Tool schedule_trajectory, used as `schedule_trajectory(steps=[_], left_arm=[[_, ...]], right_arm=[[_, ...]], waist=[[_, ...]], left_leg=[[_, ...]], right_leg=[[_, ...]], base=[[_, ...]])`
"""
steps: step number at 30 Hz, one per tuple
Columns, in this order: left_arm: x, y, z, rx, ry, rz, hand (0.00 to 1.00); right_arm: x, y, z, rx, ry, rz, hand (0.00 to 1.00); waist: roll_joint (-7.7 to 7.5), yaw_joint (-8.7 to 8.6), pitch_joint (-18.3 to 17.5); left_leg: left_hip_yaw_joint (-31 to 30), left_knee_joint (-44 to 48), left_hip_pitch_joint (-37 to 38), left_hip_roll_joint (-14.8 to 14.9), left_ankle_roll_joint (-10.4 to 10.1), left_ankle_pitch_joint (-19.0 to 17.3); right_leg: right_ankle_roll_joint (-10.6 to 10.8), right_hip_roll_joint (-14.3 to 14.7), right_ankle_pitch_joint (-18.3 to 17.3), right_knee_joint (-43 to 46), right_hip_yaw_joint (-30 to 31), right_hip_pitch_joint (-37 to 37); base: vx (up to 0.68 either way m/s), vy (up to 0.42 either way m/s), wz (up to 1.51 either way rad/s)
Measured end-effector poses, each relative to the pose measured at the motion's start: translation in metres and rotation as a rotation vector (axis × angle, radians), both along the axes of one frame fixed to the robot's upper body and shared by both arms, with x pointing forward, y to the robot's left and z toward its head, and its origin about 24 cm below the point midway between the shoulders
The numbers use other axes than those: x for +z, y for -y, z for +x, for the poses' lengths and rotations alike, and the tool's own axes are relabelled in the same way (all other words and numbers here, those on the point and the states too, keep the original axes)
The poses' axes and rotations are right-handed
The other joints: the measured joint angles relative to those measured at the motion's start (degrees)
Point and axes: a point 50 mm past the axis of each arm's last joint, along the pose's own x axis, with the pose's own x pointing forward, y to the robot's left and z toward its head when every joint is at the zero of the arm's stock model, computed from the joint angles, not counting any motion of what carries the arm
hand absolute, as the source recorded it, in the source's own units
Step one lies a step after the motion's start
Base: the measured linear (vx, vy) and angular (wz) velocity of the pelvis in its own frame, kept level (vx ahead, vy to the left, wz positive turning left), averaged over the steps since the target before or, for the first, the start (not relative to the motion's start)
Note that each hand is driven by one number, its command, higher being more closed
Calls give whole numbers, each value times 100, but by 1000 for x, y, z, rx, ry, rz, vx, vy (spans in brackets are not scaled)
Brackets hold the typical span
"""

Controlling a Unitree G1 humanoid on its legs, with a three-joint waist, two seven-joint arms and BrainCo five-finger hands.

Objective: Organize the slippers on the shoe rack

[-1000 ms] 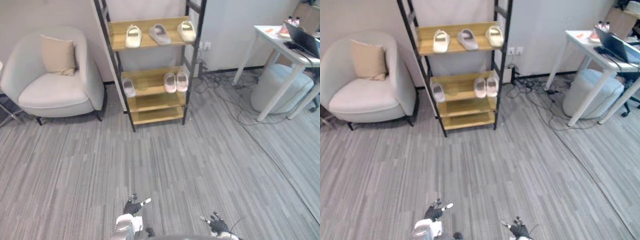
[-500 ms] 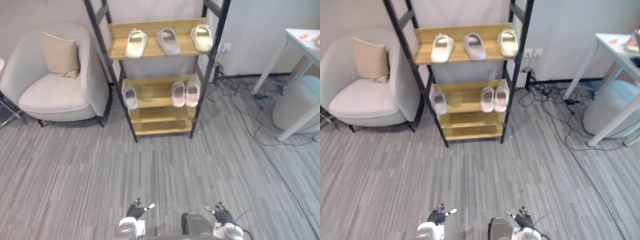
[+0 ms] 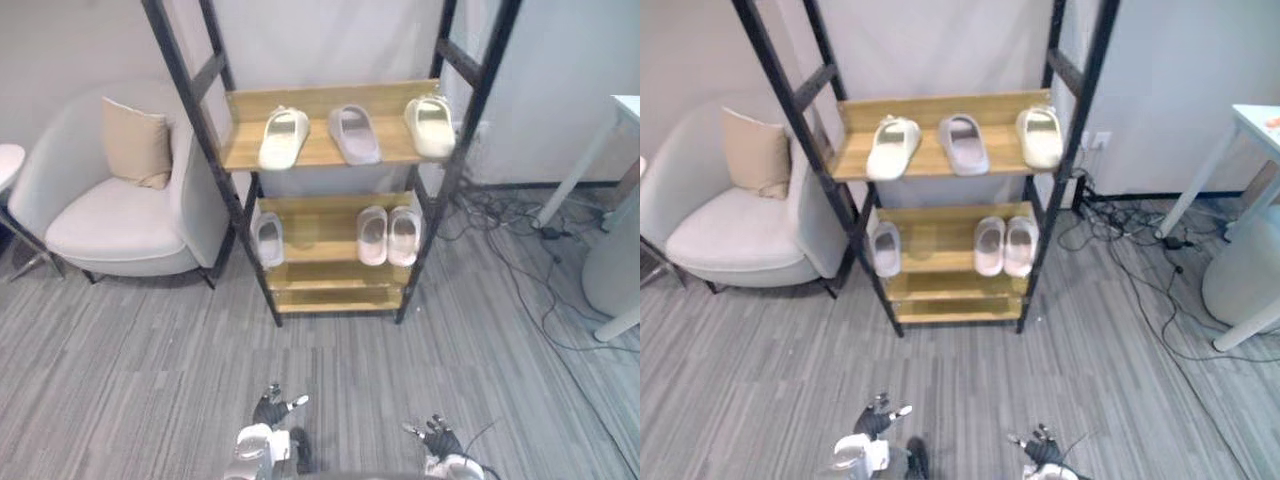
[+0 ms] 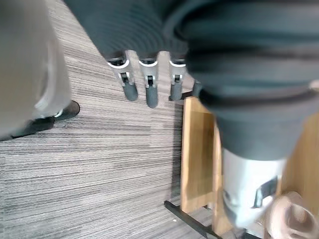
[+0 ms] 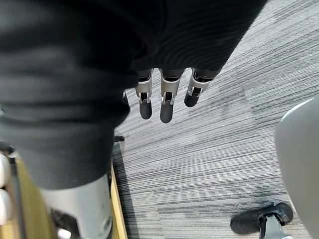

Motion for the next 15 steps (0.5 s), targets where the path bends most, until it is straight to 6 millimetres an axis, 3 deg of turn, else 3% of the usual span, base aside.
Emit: schedule_trajectory(steps=[1,3,5,8,10,12,13,14,15], left_arm=[[-1,1,-1,-12,-6,3,0],[0,2,0,-26,-8,6,0],[-2,-1,-3,-22,-17,14,0],[-2,-8,-4,-21,-24,33,0],[-3,-7,-5,-20,-33,32,0],[-5,-9,-10,-19,-50,34,0],[-7,-5,-12,-19,-60,26,0],[-7,0,-12,-15,-61,9,0],[-8,4,-14,-9,-67,-5,0]], right_arm=[[0,-2,-1,3,-2,7,0],[0,1,-1,-2,4,7,0],[2,5,0,-5,15,-1,0],[3,6,1,-9,36,-5,0],[4,9,2,-29,41,-7,0],[3,8,2,-37,37,-2,0],[3,12,2,-39,32,-10,0],[3,17,1,-39,23,-25,0],[3,21,1,-38,24,-34,0]], waist=[[-76,3,-16],[-82,-14,41],[45,-2,144],[84,-31,170],[110,-133,173],[48,-171,161],[181,-190,138],[331,-193,111],[385,-176,113]], left_leg=[[-9,-70,205,-112,29,-113],[-67,-213,671,-206,35,-315],[-141,-467,1243,-194,4,-360],[-250,-1022,1927,-97,0,-360],[-394,-1096,2002,26,-126,-405],[-526,-1081,2062,34,-303,-480],[-670,-1055,2087,172,-417,-546],[-675,-1041,2092,286,-456,-525],[-684,-1022,2092,352,-484,-509]], right_leg=[[195,-61,111,919,133,-288],[697,-85,502,2816,313,-1018],[631,-90,441,3467,129,-1336],[369,-98,166,2794,-235,-1720],[262,-53,171,1579,-349,-1883],[124,26,848,260,-181,-1874],[79,149,1113,222,-183,-1766],[39,243,1093,104,-224,-1673],[7,282,1073,47,-284,-1632]], base=[[514,183,14],[459,138,16],[400,86,9],[283,-18,24],[270,-139,51],[249,-191,37],[284,-220,10],[260,-212,5],[234,-191,9]])
